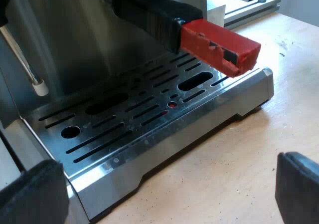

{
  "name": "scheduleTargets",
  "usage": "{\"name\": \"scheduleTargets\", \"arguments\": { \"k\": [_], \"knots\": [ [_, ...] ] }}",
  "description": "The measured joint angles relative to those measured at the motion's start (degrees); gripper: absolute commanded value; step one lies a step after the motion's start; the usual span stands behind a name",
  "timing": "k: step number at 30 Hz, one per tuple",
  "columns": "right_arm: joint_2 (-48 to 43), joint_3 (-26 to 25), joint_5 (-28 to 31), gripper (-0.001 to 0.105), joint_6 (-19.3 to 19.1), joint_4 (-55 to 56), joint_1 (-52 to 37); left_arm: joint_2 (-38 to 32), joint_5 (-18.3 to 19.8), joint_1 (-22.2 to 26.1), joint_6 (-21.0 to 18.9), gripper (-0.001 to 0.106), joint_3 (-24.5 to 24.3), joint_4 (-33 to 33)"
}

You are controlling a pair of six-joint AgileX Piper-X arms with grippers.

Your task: Place mug into machine

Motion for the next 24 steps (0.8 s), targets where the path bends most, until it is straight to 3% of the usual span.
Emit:
{"name": "scheduleTargets", "arguments": {
  "k": [7,13,18,24],
  "knots": [
    [0.4,0.1,-5.4,0.0,0.1,0.7,0.2,0.0,0.0,0.0,0.0,0.085,0.0,0.0],
    [5.7,0.1,-4.6,0.0,0.0,-3.1,8.8,0.0,0.0,0.0,0.0,0.085,0.0,0.0],
    [12.0,0.1,5.4,0.0,0.0,-11.8,20.2,0.0,0.0,0.0,0.0,0.085,0.0,0.0],
    [20.4,0.1,13.4,0.0,0.4,-19.1,30.5,0.0,0.0,0.0,0.0,0.085,0.0,0.0]
  ]
}}
